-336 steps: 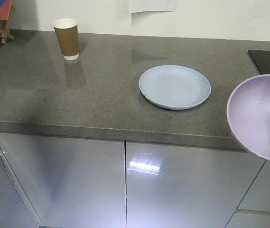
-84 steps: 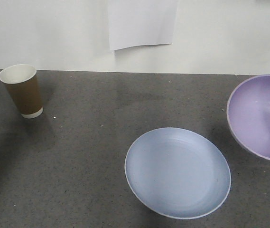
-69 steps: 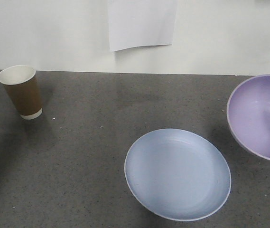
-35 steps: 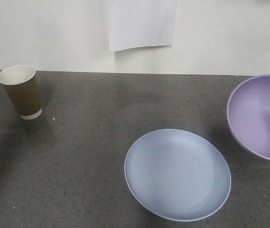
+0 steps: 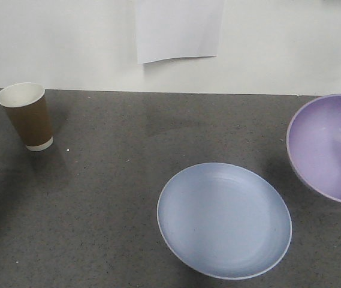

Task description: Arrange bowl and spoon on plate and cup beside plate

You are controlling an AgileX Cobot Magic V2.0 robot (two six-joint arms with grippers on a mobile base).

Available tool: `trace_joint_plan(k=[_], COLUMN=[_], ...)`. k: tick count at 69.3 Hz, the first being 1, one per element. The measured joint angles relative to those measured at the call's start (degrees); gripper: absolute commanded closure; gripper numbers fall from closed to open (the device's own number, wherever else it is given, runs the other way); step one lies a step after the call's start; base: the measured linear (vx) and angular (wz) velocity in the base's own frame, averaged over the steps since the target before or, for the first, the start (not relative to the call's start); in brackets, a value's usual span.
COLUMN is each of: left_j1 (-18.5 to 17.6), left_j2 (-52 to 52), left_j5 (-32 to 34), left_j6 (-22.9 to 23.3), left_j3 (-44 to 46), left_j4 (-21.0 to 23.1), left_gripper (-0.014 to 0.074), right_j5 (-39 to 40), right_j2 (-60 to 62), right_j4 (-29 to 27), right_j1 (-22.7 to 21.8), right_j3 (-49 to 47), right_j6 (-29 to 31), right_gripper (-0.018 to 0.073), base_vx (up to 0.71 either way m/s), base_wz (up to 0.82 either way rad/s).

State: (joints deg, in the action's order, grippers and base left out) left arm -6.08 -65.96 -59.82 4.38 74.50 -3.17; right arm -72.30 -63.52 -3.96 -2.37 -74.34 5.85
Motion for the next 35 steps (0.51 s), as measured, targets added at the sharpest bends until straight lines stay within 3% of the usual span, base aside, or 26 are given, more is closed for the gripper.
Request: trace_joint_plan(k=[35], left_j1=[0.0], left_j2=[0.0], left_j5=[0.0], left_j6=[0.0], left_j3=[0.0], left_j4=[0.0], left_gripper=[0.0603], right_j5=[0.0], right_j2=[0.0], right_j4=[0.0], right_j1=[0.0], right_j3=[0.0], right_j6=[0.0], right_gripper=[0.0565], base_vx=[0.0], base_wz=[0.0])
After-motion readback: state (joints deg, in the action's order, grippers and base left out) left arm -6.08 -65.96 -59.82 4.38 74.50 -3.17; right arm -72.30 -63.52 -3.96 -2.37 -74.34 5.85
